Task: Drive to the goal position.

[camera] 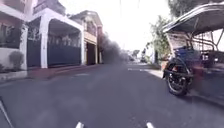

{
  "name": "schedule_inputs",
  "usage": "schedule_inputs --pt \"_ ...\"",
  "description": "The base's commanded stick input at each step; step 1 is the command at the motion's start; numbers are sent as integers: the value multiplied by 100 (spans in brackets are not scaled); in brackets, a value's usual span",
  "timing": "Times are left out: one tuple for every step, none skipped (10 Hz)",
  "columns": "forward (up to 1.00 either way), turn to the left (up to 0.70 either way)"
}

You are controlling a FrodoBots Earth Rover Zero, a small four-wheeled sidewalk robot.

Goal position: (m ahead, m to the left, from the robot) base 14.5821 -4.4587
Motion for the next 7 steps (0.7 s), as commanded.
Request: schedule_inputs --pt "70 0" --pt "70 0" --pt "70 0" --pt "70 0" --pt "70 0" --pt "70 0" --pt "70 0"
